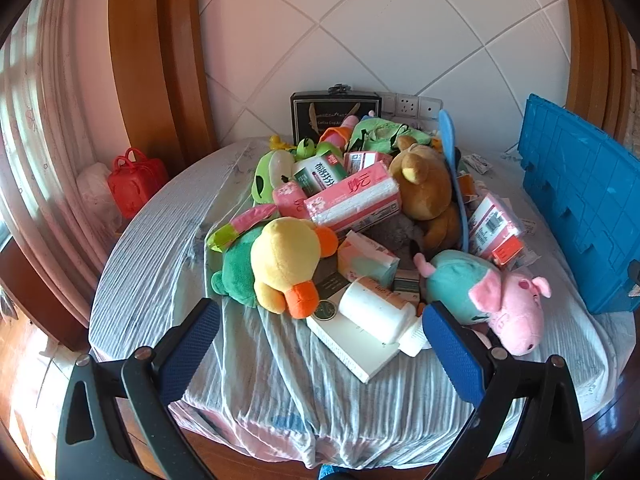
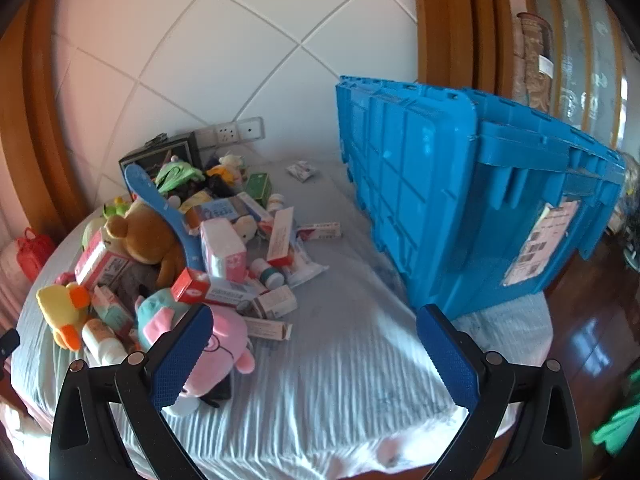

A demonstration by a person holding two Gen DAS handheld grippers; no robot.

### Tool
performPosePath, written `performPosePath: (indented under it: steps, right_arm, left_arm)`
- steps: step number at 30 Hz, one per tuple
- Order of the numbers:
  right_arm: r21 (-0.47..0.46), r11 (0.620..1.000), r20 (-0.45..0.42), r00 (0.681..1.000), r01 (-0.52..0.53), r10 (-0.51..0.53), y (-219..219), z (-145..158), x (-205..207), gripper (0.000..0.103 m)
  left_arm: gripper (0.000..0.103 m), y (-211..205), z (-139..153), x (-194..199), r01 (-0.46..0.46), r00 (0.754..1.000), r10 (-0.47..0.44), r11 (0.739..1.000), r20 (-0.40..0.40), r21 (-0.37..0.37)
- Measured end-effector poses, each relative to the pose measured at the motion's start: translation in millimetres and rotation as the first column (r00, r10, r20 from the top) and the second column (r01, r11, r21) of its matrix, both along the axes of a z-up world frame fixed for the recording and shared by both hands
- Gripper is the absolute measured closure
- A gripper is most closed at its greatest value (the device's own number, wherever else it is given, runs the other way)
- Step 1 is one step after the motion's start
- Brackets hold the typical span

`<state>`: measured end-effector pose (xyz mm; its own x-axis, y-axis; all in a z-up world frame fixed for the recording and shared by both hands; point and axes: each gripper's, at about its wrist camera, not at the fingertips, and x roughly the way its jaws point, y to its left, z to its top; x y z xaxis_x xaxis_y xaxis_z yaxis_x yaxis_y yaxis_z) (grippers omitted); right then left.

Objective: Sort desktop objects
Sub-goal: 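Grasp the white pill bottle with the left tool while the right tool grasps a red medicine box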

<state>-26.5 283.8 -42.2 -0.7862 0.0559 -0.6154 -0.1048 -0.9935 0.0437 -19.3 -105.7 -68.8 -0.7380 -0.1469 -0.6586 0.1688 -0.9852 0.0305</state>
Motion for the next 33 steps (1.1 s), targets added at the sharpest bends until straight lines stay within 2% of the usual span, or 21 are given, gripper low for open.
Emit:
performPosePath:
  steps: [4, 12, 16, 18, 23, 30, 33]
  right_arm:
    - [-0.01, 0.999, 0.055, 0.998, -0.034, 0.034, -16.7, -12.5, -20.1, 0.0]
    - [-0.041, 0.995, 0.153, 0.984, -0.086, 0.092, -48.2, -25.8, -54.8, 0.001]
    - [-0.038, 0.995, 0.196, 0.976, -0.09, 0.096, -52.7, -32.2, -64.0, 0.018]
    - [-0.035, 0.994, 0.219, 0.97, -0.105, 0.11, -54.7, -35.1, -66.9, 0.02]
    - [-0.031, 0.989, 0.229, 0.962, -0.144, 0.148, -50.4, -36.0, -79.6, 0.02]
    - [-0.045, 0.964, 0.244, 0.933, -0.261, 0.264, -34.9, -42.5, -115.0, 0.02]
    - [-0.06, 0.95, 0.247, 0.917, -0.308, 0.313, -26.5, -47.1, -129.1, 0.02]
  left_arm:
    - [0.0, -15.8, -23.2, -19.9, 0.011, 0.997, -0.01, 1.0, 0.077, -0.012]
    - [0.001, -11.7, -53.7, -56.1, 0.086, 0.98, -0.098, 0.993, 0.17, 0.076]
    - [0.005, -2.7, -64.4, -68.7, 0.108, 0.97, -0.125, 0.99, 0.208, 0.092]
    - [0.005, 0.3, -67.3, -74.4, 0.099, 0.966, -0.124, 0.988, 0.227, 0.118]
    - [0.005, 11.2, -70.6, -85.3, 0.054, 0.966, -0.084, 0.99, 0.246, 0.129]
    - [0.005, 29.6, -81.3, -96.9, -0.096, 0.954, 0.048, 0.984, 0.296, 0.151]
    - [0.013, 36.9, -89.1, -99.7, -0.164, 0.942, 0.111, 0.976, 0.315, 0.144]
